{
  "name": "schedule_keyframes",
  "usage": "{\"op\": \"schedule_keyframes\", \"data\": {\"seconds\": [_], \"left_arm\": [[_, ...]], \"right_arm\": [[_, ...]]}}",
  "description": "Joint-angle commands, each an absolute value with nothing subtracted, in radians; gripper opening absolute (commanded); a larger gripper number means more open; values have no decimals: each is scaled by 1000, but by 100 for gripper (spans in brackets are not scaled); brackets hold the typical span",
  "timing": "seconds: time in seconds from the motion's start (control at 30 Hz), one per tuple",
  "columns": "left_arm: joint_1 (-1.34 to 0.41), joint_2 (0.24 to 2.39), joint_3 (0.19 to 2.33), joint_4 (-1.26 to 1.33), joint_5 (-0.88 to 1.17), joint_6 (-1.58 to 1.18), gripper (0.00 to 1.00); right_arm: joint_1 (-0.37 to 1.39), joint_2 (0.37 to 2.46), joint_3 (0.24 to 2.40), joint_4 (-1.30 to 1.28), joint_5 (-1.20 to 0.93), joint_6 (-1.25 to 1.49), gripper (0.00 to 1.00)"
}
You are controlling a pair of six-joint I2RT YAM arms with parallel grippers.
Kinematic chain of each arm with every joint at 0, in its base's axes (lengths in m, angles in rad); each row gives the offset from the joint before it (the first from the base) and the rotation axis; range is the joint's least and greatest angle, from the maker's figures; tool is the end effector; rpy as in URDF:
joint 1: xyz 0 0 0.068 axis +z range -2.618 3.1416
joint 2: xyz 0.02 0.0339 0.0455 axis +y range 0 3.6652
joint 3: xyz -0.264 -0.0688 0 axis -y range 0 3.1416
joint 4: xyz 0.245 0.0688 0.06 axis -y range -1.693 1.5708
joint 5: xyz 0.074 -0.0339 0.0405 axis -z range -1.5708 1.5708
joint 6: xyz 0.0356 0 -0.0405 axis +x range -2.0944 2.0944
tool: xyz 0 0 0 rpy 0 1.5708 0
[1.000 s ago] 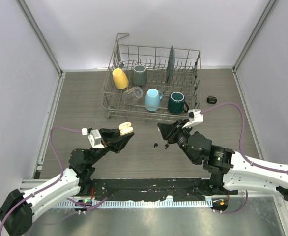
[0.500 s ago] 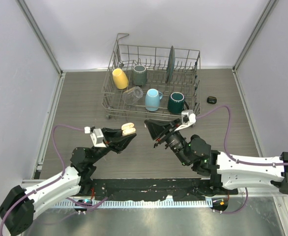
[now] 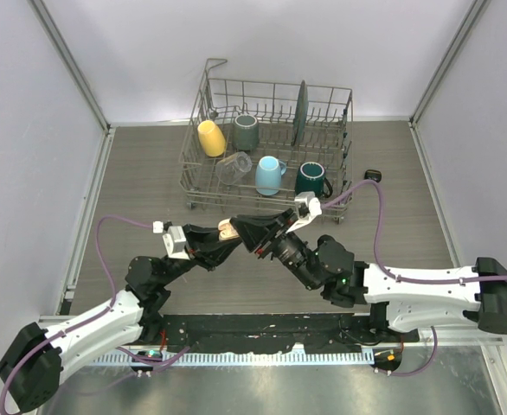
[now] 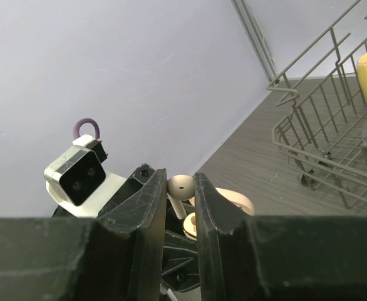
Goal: Insert the wireless bluetooth earbuds into the charging case
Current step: Place the earbud in the charging case.
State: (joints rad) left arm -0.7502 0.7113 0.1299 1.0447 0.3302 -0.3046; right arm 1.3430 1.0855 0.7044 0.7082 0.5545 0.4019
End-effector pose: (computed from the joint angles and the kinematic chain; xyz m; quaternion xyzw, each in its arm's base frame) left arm 0.1048 -0.1135 0.2496 0.2510 0.4750 -0.4969 0.6815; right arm 0.0737 0.2348 0.3451 -0.0557 0.6003 0.4962 0.6248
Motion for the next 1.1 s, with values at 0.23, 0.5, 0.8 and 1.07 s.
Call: {"op": "schedule_keyframes", "data": {"seconds": [0.23,0.5,0.8,1.07], "left_arm": [[-746,689,158,1106,344,-287,0],[-744,686,161,1104,341,-288,0],[-746,690,166,1108,344,-290,0],[-746,695,166,1114,337,-290,0]], "right_arm": [[1368,1163,764,765,515,413,1],[1370,1184,758,779,538,416,1],[1370,1192,755,793,577,388,1],[1370,1215,758,801,578,380,1]]}}
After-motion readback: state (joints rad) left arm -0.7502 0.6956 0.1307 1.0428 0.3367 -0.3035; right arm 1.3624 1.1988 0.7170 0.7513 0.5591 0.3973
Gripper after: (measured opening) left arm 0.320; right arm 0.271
